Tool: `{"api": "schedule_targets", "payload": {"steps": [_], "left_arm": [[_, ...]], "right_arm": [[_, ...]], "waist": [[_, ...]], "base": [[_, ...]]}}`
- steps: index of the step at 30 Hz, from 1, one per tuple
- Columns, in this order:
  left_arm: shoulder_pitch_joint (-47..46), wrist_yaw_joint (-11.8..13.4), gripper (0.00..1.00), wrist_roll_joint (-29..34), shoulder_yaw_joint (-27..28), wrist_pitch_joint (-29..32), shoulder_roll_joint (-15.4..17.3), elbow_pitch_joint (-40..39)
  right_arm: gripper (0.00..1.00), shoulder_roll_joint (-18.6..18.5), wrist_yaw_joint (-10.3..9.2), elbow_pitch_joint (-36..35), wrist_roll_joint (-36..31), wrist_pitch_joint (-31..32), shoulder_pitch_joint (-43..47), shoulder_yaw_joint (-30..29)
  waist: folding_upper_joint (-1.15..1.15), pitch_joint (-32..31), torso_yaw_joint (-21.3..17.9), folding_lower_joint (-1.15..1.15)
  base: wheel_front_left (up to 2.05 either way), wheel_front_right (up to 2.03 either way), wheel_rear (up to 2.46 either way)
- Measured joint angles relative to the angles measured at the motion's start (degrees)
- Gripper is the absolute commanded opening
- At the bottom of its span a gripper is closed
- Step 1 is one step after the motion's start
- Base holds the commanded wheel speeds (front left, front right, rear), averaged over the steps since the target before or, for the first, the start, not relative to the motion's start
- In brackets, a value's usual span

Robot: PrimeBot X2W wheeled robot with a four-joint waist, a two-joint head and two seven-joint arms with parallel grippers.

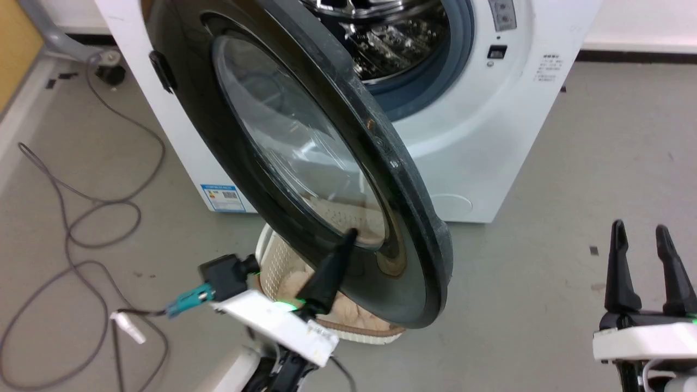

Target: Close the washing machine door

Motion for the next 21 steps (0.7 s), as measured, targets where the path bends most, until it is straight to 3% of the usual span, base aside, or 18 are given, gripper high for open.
{"api": "schedule_targets", "payload": {"steps": [3,4,5,6,13,17,21], "left_arm": [[-0.45,0.0,0.0,4.38,-0.88,-4.49,2.3,1.76],[-0.75,-0.01,0.35,6.83,-0.55,-5.36,2.93,2.77],[-1.03,0.01,0.93,9.45,0.31,-5.88,3.35,3.99],[-1.12,0.33,1.0,11.96,1.77,-6.16,3.44,4.92],[-0.12,6.92,1.0,36.93,19.48,-6.37,-1.08,0.66],[2.99,11.62,1.0,51.93,24.71,-6.38,-1.71,-1.15],[6.12,15.44,1.0,60.03,28.78,-6.37,-2.98,-3.37]], "right_arm": [[1.0,0.0,0.0,0.3,0.1,0.0,0.88,-0.31],[1.0,0.0,0.0,0.36,0.09,0.0,0.93,-0.57],[1.0,0.0,0.0,0.36,0.05,0.0,0.93,-0.76],[1.0,0.0,0.0,0.35,-0.07,0.0,0.93,-0.89],[1.0,0.0,0.0,0.01,-1.02,0.0,0.94,-1.64],[1.0,0.0,0.0,-0.31,-1.83,-0.01,0.92,-1.63],[1.0,0.0,0.0,-1.21,-2.41,0.0,0.77,-1.53]], "waist": [[0.0,-1.06,0.39,0.0],[0.0,-1.35,0.59,0.0],[0.0,-1.62,0.8,0.0],[0.0,-1.88,0.99,0.0],[0.0,-2.91,2.66,0.0],[0.0,-3.18,3.39,0.0],[0.0,-3.36,4.14,0.0]], "base": [[0.0,0.0,0.0],[0.0,0.0,0.0],[0.0,0.0,0.0],[0.0,0.0,0.0],[0.0,0.0,0.0],[0.0,0.0,0.0],[0.0,0.0,0.0]]}}
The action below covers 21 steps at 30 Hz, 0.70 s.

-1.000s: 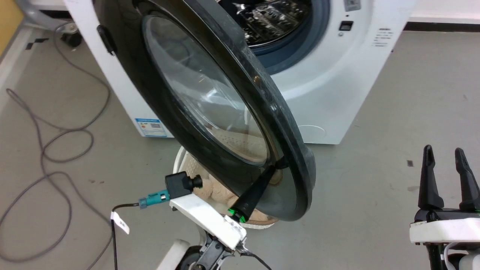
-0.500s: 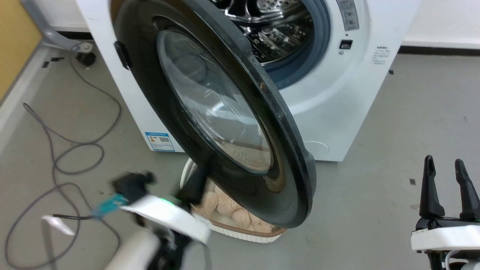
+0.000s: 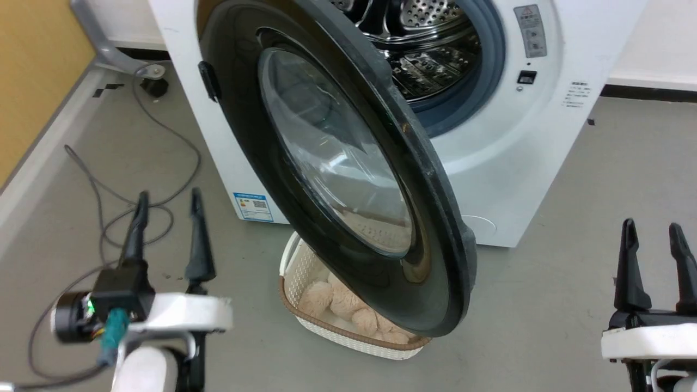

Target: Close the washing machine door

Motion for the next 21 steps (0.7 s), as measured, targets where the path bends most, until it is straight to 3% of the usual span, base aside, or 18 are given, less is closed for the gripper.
{"api": "schedule_targets", "payload": {"steps": [2,3,4,5,12,21], "left_arm": [[1.72,1.63,1.0,4.02,0.9,0.0,0.05,-0.75],[2.64,2.03,1.0,4.78,1.3,0.0,-0.2,-0.81],[3.59,2.42,1.0,4.95,1.85,0.0,-0.76,-0.94],[4.52,2.52,1.0,5.54,2.22,0.0,-1.0,-1.03],[8.61,1.55,1.0,6.31,3.77,0.0,-2.38,-1.43],[9.71,-0.98,1.0,6.58,5.97,0.0,-3.83,-1.38]], "right_arm": [[1.0,0.0,0.0,-0.7,-0.53,0.0,-0.3,0.05],[0.83,0.01,0.0,-1.15,-0.97,0.0,-0.55,-0.07],[0.27,0.02,0.0,-1.86,-1.53,0.0,-0.97,-0.3],[0.0,0.02,0.0,-2.79,-1.99,-0.01,-1.6,-0.59],[0.0,0.0,0.0,-12.58,0.24,-0.01,-6.76,1.61],[0.0,-1.45,0.0,-24.88,10.62,-0.02,-10.74,16.61]], "waist": [[0.0,-0.09,0.4,0.0],[0.0,-0.14,0.61,0.0],[0.0,-0.19,0.84,0.0],[0.0,-0.24,1.07,0.0],[0.0,-0.56,2.89,0.0],[0.0,-0.88,4.12,0.0]], "base": [[0.0,0.0,0.0],[0.0,0.0,0.0],[0.0,0.0,0.0],[0.0,0.0,0.0],[0.0,0.0,0.0],[0.0,0.0,0.0]]}}
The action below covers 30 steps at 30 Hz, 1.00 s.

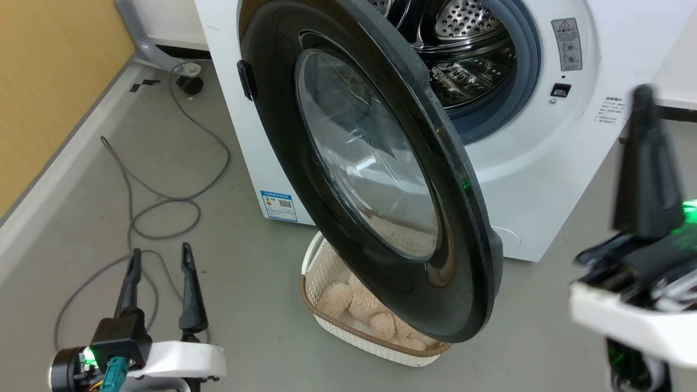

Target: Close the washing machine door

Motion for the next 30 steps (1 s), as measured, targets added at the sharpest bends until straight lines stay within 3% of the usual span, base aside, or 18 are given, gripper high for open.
{"api": "schedule_targets", "payload": {"steps": [3,11,20,24,30], "left_arm": [[0.01,-0.91,1.0,0.07,0.54,0.0,-0.77,0.14],[0.01,-1.89,1.0,0.62,1.8,0.0,-1.23,0.54],[0.01,-2.32,1.0,1.09,2.49,0.0,-1.98,0.52],[0.0,-2.34,1.0,1.56,2.53,0.0,-2.11,0.42],[-0.08,-2.29,1.0,2.02,2.38,0.0,-2.18,-0.03]], "right_arm": [[0.0,-4.16,0.0,-2.16,2.38,0.0,-0.15,7.36],[0.0,-11.24,0.0,-1.98,6.39,0.0,-0.33,20.43],[0.0,-19.93,0.0,8.51,7.62,0.01,-0.5,35.08],[0.0,-21.68,0.0,13.82,7.0,0.01,-0.46,37.95],[0.0,-21.93,0.0,21.59,7.25,0.02,0.4,35.34]], "waist": [[0.0,0.03,0.03,0.0],[0.0,0.02,-0.75,0.0],[0.0,0.23,-2.13,0.0],[0.0,0.81,-2.55,0.0],[0.0,2.26,-3.59,0.0]], "base": [[0.0,0.0,0.0],[0.0,0.0,0.0],[0.0,0.0,0.0],[0.0,0.0,0.0],[0.0,0.0,0.0]]}}
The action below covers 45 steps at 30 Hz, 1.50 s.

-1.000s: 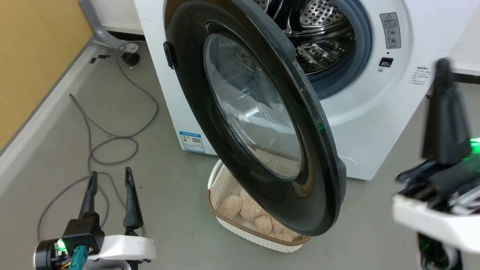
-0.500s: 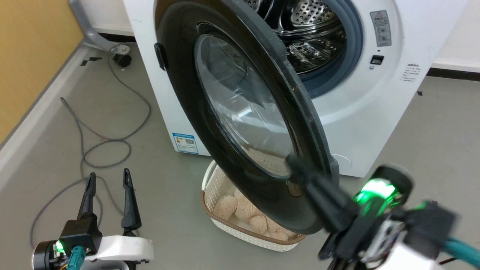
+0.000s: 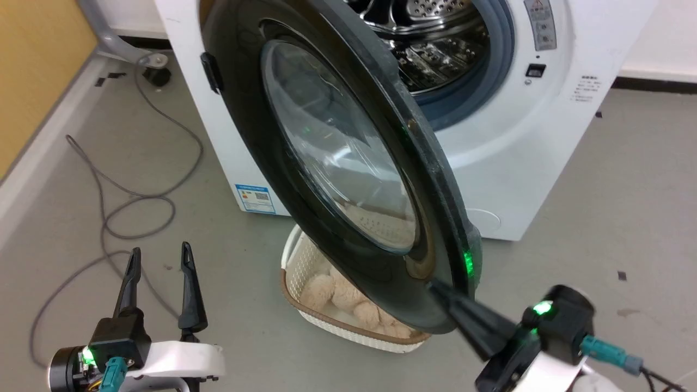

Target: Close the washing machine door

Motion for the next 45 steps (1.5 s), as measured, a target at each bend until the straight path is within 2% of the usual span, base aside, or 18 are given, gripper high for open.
{"api": "schedule_targets", "payload": {"steps": [6,11,17,21,33,45], "left_arm": [[-0.61,0.15,1.0,0.23,-0.43,0.0,-0.08,-0.3],[-1.85,0.15,1.0,0.6,-1.25,0.0,-0.09,-0.58],[-4.66,0.18,1.0,0.81,-3.56,0.0,-0.13,-0.82],[-7.19,0.49,1.0,0.65,-5.16,0.0,-0.16,-1.02],[-10.46,2.0,1.0,-0.48,-7.83,0.0,-0.18,-1.8],[-11.26,2.76,1.0,-1.07,-8.12,0.0,-0.18,-2.33]], "right_arm": [[0.0,1.72,0.16,5.97,-1.88,-0.01,-0.03,-7.0],[0.0,5.59,0.11,11.89,-4.27,-0.01,-1.3,-15.75],[0.0,7.06,0.16,19.62,-7.55,0.0,-9.68,-20.03],[0.0,6.75,0.1,24.18,-8.23,-0.01,-16.3,-23.15],[0.0,2.72,0.12,37.52,-9.32,-0.01,-30.58,-25.21],[0.0,1.66,0.14,47.58,-12.94,0.0,-40.16,-26.87]], "waist": [[0.0,1.63,-1.27,0.0],[0.0,3.12,-1.89,0.0],[0.0,6.34,-1.9,0.0],[0.0,9.1,-1.16,0.0],[0.0,15.7,2.82,0.01],[0.0,18.27,3.96,0.01]], "base": [[0.0,0.0,0.0],[0.0,0.0,0.0],[0.0,0.0,0.0],[0.0,0.0,0.0],[0.0,0.0,0.0],[0.0,0.0,0.0]]}}
